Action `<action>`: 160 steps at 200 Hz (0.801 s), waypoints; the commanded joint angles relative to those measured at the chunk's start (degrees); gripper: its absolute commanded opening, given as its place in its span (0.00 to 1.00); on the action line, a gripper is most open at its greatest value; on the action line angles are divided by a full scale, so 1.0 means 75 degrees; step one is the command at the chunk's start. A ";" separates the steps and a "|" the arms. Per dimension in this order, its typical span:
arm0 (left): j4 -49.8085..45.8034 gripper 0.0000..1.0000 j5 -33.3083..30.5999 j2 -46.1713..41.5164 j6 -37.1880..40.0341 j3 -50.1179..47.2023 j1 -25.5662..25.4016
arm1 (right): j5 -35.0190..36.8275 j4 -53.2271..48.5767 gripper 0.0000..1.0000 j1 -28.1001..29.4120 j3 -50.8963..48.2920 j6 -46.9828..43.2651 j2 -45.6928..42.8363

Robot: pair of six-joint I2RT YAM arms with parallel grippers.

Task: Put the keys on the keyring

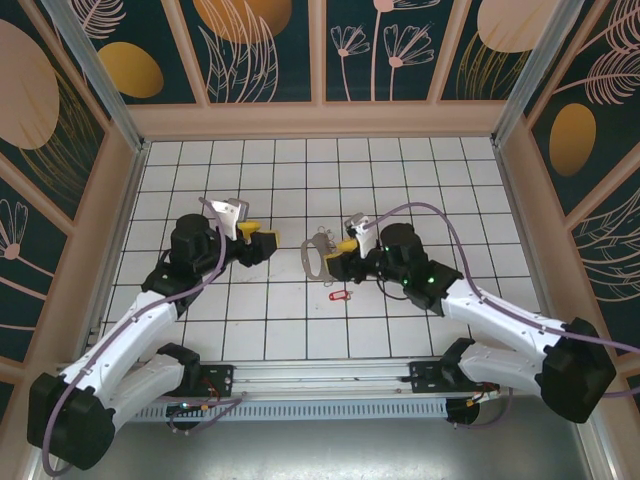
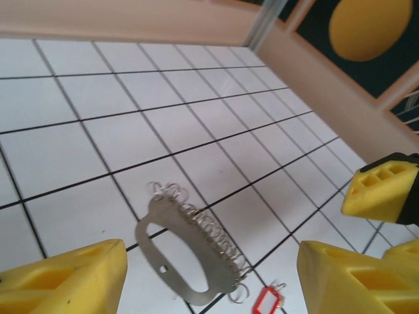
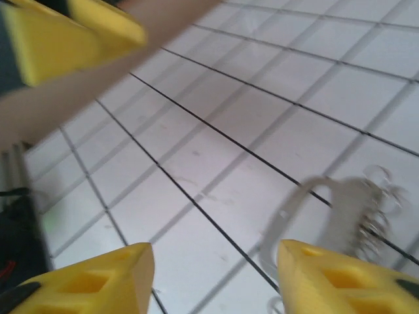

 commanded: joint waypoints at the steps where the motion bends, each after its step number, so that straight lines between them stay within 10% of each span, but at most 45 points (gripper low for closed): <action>1: -0.0142 0.69 -0.0560 0.0114 0.0035 0.0163 -0.0011 | 0.0381 -0.1030 0.58 -0.0490 0.0535 0.0068 0.0663; 107: 0.0263 0.71 -0.0723 0.0466 -0.0147 -0.0248 -0.0012 | 0.0687 -0.3749 0.58 -0.1566 0.6532 -0.2734 0.6999; 160: 0.0310 0.71 -0.0836 0.0761 0.0127 -0.0088 -0.0012 | 0.1150 -0.4578 0.61 -0.1238 0.8010 -0.2948 0.8312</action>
